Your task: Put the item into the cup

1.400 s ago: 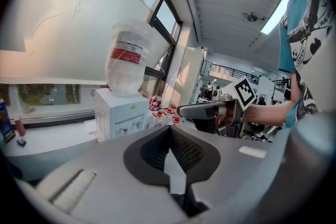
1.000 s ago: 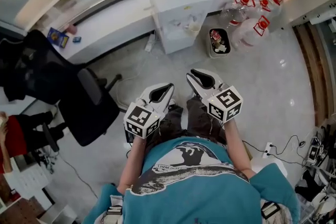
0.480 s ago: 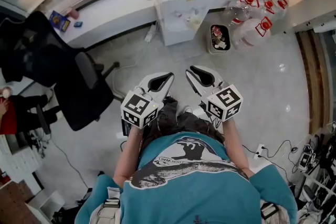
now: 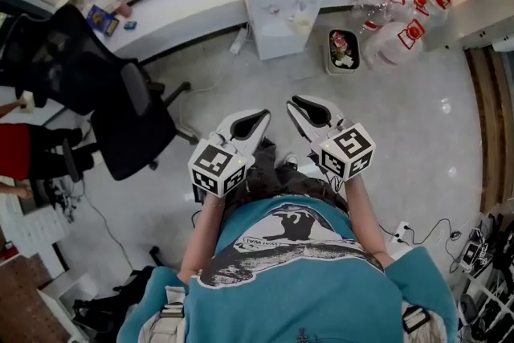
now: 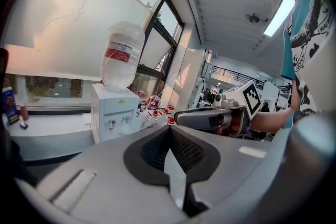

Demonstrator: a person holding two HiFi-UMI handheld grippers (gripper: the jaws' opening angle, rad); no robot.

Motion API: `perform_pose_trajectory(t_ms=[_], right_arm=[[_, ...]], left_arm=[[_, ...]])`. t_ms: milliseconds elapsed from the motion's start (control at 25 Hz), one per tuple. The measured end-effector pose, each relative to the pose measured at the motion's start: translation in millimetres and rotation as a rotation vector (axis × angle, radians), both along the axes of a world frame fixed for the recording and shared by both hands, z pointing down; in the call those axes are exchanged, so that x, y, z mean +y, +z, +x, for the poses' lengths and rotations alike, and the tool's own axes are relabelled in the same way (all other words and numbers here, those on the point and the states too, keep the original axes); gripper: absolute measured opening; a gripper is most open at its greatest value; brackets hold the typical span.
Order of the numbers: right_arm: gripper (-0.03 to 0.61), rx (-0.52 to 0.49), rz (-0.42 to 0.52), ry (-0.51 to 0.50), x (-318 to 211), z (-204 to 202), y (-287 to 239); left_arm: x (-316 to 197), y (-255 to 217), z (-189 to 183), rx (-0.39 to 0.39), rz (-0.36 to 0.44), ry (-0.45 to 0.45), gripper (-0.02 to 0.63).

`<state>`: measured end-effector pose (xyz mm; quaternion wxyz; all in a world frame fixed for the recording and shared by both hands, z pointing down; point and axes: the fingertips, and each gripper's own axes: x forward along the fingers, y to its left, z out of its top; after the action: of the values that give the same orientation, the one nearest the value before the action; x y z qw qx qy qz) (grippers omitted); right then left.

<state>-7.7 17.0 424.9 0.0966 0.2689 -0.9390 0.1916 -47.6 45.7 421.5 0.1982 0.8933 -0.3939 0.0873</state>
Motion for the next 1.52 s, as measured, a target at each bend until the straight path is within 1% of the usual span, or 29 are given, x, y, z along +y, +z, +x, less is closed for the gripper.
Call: perform_pose_trajectory(t_ms=[200, 480, 560, 920, 1160, 1520], right_arm=[[0.04, -0.024, 0.025, -0.037, 7.6, 10.6, -5.6], [0.001, -0.044, 0.067, -0.074, 16.9, 25.3, -14.8], [-0.008, -0.049, 0.073, -0.074, 18.2, 28.7, -16.5], [-0.006, -0.066, 0.109, -0.059, 18.6, 39.7, -24.8], [-0.003, -0.076, 0.109, -0.035, 16.7, 46.7, -27.3], [0.0, -0.065, 0.122, -0.04, 16.8, 49.0, -27.8]], left_arm=[[11.8, -1.8, 12.3, -0.012, 0.008, -0.043, 0.011], [15.5, -12.5, 31.5, -0.019, 0.05, -0.081, 0.011], [16.8, -14.4, 37.2, -0.02, 0.058, -0.077, 0.011], [18.8, -18.3, 54.3, -0.03, 0.07, -0.04, 0.011], [21.2, -20.0, 61.0, -0.03, 0.079, -0.02, 0.011], [22.9, -21.1, 66.2, -0.029, 0.088, -0.01, 0.011]])
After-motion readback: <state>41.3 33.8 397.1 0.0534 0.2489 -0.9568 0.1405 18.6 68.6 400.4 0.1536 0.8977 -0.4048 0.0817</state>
